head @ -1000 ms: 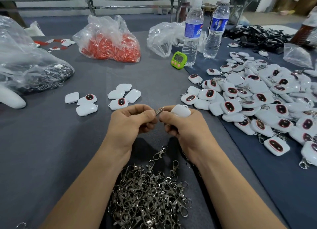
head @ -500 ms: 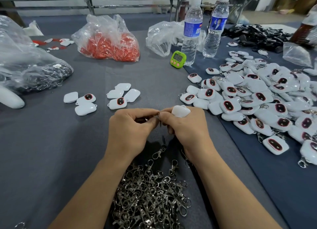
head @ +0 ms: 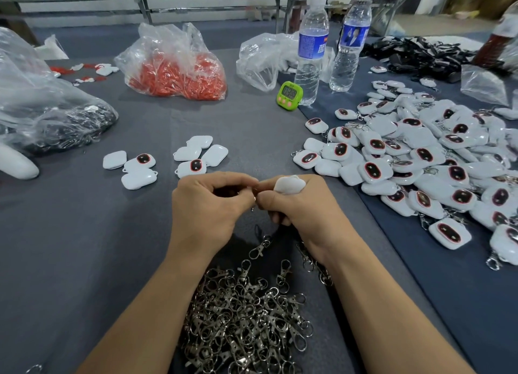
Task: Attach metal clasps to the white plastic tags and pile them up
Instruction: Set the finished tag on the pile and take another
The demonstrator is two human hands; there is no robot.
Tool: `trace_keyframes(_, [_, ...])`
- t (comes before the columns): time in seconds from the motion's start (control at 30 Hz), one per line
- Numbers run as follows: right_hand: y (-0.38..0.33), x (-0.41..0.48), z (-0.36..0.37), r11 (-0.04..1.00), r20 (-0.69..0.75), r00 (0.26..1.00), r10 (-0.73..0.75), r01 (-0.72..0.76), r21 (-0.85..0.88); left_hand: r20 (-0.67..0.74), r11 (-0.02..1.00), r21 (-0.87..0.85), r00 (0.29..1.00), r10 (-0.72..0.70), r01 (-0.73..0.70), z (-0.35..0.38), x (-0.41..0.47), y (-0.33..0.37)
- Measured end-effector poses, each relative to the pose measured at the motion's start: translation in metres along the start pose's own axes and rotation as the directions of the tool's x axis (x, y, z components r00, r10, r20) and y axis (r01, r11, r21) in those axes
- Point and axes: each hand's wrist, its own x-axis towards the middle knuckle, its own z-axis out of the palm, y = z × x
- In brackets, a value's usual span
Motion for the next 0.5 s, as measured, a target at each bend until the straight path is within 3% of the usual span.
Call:
trace_keyframes(0.17, [0.0040, 0.0016, 0.0046, 0.999, -0.078, 0.996, -0.044, 0.045, 0.000, 0.004, 0.998, -0.048, 0.999, -0.045, 0.046, 0.0039, 0.0009, 0.0017])
trace_keyframes(0.27, [0.0050, 0.0011, 0.0057, 0.998, -0.113, 0.992, -0.048, 0.043, -0.044, 0.039, 0.999, 0.025, 0.999, 0.035, -0.036, 0.0013, -0.0004, 0.0008])
trace_keyframes(0.5, [0.0072, 0.0026, 0.0041, 0.994, -0.127, 0.992, -0.008, -0.006, -0.109, -0.002, 0.987, 0.139, 0.997, 0.083, -0.082, 0.0043, -0.0048, 0.0027])
